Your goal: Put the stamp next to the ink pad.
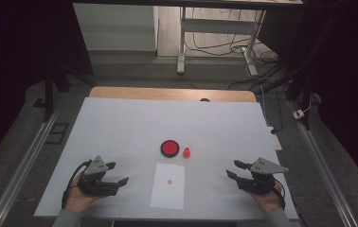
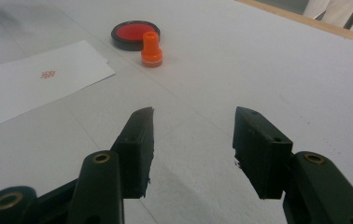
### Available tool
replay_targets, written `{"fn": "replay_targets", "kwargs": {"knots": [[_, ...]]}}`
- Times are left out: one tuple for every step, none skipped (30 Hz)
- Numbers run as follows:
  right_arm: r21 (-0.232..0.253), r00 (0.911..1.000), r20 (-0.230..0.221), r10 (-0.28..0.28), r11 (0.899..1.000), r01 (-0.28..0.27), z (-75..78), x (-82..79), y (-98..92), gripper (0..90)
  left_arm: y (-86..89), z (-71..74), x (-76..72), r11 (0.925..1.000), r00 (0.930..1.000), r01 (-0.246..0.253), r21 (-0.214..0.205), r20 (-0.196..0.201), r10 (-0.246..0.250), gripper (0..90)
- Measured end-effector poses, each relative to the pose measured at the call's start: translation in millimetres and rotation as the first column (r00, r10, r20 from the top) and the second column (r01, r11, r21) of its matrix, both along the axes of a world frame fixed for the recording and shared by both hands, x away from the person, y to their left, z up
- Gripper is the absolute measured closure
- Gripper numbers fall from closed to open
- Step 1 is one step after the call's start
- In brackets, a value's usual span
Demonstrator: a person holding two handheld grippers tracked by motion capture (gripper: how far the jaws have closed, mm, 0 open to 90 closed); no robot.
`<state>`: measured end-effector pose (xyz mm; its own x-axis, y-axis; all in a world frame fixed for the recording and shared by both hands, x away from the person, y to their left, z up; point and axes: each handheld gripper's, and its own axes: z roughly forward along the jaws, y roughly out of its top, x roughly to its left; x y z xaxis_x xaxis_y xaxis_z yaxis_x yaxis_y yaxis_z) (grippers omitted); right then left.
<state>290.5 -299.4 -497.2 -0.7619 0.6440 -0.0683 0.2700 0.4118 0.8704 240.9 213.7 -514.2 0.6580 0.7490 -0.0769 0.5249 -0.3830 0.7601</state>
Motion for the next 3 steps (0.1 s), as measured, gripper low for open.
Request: {"fn": "replay_targets", "kwargs": {"knots": [[0.006, 1.0000, 0.000, 0.004, 1.000, -0.004, 0.0, 0.1, 0.1, 48.0, 0.1, 0.0, 0.1, 1.0000, 1.0000, -0.001, 0.000, 0.000, 0.001, 22.6], [0.009, 1.0000, 0.002, 0.003, 1.000, -0.003, 0.0, 0.1, 0.1, 47.9, 0.2, 0.0, 0.1, 1.0000, 1.0000, -0.001, 0.000, 0.000, 0.001, 22.6], [0.011, 1.0000, 0.002, 0.003, 1.000, -0.003, 0.2, 0.3, 0.0, 47.9, 0.3, 0.1, 0.1, 1.0000, 1.0000, -0.001, 0.000, 0.000, 0.001, 22.6]]}}
